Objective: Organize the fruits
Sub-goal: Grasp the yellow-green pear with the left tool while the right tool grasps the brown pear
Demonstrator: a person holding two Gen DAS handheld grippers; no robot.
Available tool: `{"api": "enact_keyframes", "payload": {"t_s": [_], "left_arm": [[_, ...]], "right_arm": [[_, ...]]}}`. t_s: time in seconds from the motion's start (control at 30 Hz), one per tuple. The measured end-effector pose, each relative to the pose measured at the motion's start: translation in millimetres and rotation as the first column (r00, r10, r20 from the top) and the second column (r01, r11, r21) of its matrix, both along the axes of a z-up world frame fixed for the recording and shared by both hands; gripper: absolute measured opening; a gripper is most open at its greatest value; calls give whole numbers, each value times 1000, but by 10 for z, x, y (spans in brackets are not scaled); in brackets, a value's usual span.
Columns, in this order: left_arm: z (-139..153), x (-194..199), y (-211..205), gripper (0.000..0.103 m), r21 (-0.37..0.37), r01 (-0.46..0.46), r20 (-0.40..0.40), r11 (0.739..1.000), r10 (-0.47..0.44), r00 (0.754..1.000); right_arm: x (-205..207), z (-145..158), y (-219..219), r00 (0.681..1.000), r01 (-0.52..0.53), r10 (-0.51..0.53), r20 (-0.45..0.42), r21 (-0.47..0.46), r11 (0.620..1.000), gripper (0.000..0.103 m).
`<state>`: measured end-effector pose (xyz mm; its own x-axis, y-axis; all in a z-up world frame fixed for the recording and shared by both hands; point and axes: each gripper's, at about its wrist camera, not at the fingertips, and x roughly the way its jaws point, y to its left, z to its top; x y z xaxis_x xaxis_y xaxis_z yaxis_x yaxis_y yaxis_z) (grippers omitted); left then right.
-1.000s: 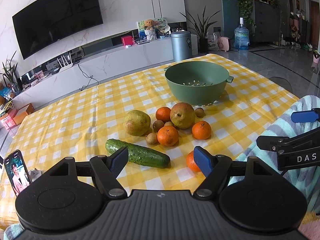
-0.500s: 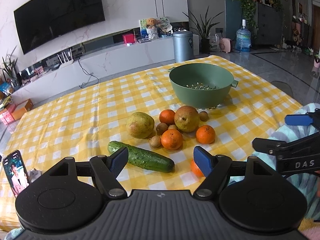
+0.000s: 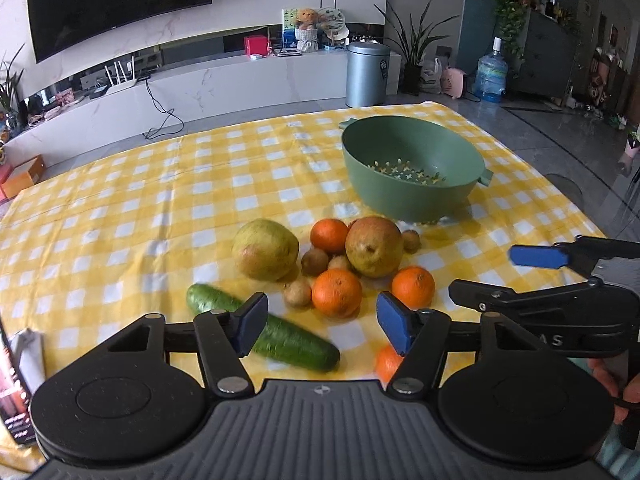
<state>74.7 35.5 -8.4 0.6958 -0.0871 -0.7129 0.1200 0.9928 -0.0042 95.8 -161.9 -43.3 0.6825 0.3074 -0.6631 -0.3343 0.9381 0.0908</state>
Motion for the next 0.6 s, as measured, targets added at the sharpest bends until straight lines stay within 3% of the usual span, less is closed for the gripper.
{"api": "enact_keyframes", "payload": {"t_s": [0.17, 0.4, 0.6], "left_arm": [[-49, 341, 113, 74, 8, -64, -14, 998, 64, 998], [-271, 826, 311, 74, 1, -86, -55, 996, 86, 995], [-532, 919, 429, 81, -24, -108, -54, 994, 107, 993]], "right_arm": [[321, -30, 87, 999, -25, 26, -30, 37, 999, 73], [786, -201, 248, 992, 2, 18, -124, 163, 987, 74], [966, -408, 350, 991, 6, 23, -134, 212, 977, 74]]}}
